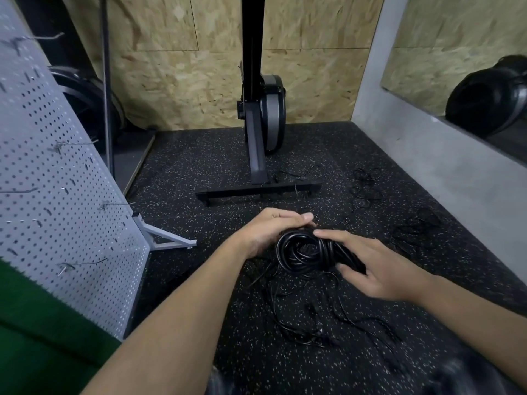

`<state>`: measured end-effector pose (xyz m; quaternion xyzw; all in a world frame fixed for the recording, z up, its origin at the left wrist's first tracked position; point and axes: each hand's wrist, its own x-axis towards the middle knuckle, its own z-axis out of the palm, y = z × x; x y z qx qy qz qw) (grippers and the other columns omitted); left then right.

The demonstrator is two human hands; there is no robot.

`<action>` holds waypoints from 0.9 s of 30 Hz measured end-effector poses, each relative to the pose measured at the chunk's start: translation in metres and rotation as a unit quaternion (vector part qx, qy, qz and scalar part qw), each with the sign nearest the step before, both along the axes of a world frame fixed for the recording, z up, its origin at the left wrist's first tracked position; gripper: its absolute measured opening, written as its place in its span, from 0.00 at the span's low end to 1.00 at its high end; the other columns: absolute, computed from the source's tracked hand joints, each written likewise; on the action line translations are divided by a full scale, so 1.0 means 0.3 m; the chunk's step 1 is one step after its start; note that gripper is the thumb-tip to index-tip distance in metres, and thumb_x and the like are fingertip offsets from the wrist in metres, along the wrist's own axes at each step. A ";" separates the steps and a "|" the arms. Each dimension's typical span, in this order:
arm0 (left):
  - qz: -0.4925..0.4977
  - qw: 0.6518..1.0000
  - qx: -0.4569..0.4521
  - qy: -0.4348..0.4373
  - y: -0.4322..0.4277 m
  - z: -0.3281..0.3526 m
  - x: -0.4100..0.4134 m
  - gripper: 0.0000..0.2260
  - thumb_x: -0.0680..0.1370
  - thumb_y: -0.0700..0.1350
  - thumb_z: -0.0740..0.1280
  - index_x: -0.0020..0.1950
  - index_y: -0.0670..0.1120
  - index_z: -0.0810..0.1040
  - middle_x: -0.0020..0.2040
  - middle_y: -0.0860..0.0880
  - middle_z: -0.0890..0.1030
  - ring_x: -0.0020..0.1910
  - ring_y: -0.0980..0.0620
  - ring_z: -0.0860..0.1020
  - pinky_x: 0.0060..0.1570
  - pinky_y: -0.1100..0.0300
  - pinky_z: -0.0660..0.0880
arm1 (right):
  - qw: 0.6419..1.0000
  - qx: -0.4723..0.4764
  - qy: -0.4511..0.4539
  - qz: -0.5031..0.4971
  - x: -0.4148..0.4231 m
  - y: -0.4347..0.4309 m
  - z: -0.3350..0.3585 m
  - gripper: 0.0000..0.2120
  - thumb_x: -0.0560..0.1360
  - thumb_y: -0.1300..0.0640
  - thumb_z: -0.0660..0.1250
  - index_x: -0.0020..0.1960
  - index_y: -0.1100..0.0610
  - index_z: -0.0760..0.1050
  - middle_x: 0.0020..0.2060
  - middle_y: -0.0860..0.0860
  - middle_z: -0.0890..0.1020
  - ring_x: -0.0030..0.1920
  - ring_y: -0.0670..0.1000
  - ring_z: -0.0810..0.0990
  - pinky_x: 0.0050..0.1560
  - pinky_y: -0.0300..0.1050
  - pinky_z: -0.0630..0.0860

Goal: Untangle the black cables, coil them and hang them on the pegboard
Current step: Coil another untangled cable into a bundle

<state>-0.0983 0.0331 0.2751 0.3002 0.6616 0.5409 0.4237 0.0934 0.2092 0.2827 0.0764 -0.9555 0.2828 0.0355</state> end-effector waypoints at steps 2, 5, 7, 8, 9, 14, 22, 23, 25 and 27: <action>-0.006 0.996 -0.019 -0.084 0.003 -0.025 0.002 0.27 0.83 0.65 0.61 0.60 0.43 0.84 0.57 0.43 0.87 0.61 0.44 0.83 0.68 0.47 0.75 | 0.999 -0.045 0.021 -0.014 -0.015 -0.006 -0.005 0.35 0.81 0.65 0.67 0.79 0.38 0.59 0.54 0.33 0.79 0.47 0.34 0.80 0.46 0.26 0.72; 0.066 0.982 0.004 -0.179 0.018 -0.068 -0.007 0.26 0.86 0.62 0.53 0.66 0.45 0.80 0.61 0.41 0.85 0.62 0.43 0.81 0.67 0.47 0.72 | 0.990 -0.102 0.076 -0.060 -0.049 0.004 -0.018 0.38 0.81 0.66 0.68 0.78 0.34 0.58 0.46 0.39 0.81 0.36 0.47 0.79 0.36 0.36 0.73; 0.068 0.989 -0.011 -0.134 0.019 -0.088 -0.010 0.22 0.88 0.53 0.51 0.62 0.44 0.81 0.49 0.42 0.84 0.51 0.43 0.82 0.60 0.50 0.74 | 0.978 -0.151 0.103 -0.100 -0.076 0.008 -0.025 0.37 0.80 0.67 0.68 0.78 0.36 0.58 0.53 0.38 0.80 0.44 0.48 0.82 0.44 0.43 0.78; 0.063 0.992 -0.024 -0.107 0.019 -0.093 -0.008 0.21 0.89 0.50 0.51 0.59 0.43 0.82 0.42 0.45 0.81 0.44 0.46 0.81 0.55 0.53 0.77 | 0.971 -0.171 0.110 -0.122 -0.088 0.007 -0.030 0.37 0.81 0.66 0.67 0.78 0.37 0.59 0.57 0.35 0.80 0.52 0.46 0.82 0.51 0.40 0.78; 0.060 0.994 -0.045 -0.076 0.020 -0.103 -0.012 0.20 0.89 0.48 0.53 0.58 0.43 0.84 0.38 0.48 0.78 0.38 0.50 0.78 0.47 0.57 0.78 | 0.966 -0.184 0.114 -0.142 -0.100 0.006 -0.034 0.36 0.81 0.66 0.67 0.78 0.37 0.59 0.60 0.33 0.79 0.58 0.44 0.81 0.57 0.38 0.76; -0.014 0.945 -0.137 0.296 0.053 -0.123 0.005 0.16 0.87 0.52 0.58 0.52 0.52 0.84 0.39 0.48 0.80 0.37 0.50 0.75 0.40 0.57 0.72 | 0.956 -0.167 0.085 -0.227 -0.148 0.027 -0.058 0.34 0.83 0.63 0.64 0.78 0.36 0.55 0.49 0.42 0.83 0.36 0.44 0.82 0.38 0.39 0.75; -0.064 0.805 -0.205 0.552 0.100 -0.048 0.110 0.09 0.86 0.43 0.59 0.58 0.42 0.78 0.52 0.40 0.82 0.49 0.37 0.81 0.48 0.47 0.78 | 0.954 0.112 -0.003 -0.280 -0.209 0.015 -0.104 0.37 0.83 0.54 0.63 0.80 0.36 0.43 0.54 0.50 0.75 0.50 0.55 0.79 0.45 0.54 0.76; -0.074 0.779 -0.216 0.584 0.090 -0.038 0.113 0.08 0.86 0.42 0.60 0.57 0.43 0.78 0.52 0.41 0.82 0.49 0.38 0.82 0.46 0.47 0.77 | 0.952 0.138 -0.022 -0.273 -0.211 0.018 -0.117 0.37 0.83 0.54 0.63 0.80 0.37 0.43 0.53 0.51 0.75 0.52 0.56 0.78 0.45 0.53 0.76; -0.078 0.744 -0.207 0.631 0.065 -0.009 0.115 0.08 0.86 0.45 0.61 0.57 0.44 0.79 0.53 0.44 0.82 0.50 0.40 0.82 0.46 0.48 0.78 | 0.957 0.152 -0.066 -0.238 -0.202 0.033 -0.137 0.37 0.83 0.55 0.63 0.80 0.37 0.42 0.55 0.51 0.74 0.54 0.56 0.78 0.47 0.54 0.76; -0.063 0.724 -0.171 0.666 0.037 0.021 0.097 0.10 0.85 0.51 0.64 0.58 0.46 0.80 0.55 0.48 0.82 0.53 0.45 0.82 0.52 0.49 0.77 | 0.973 0.112 -0.108 -0.168 -0.179 0.053 -0.136 0.37 0.83 0.56 0.63 0.79 0.35 0.44 0.59 0.51 0.75 0.51 0.53 0.79 0.49 0.55 0.77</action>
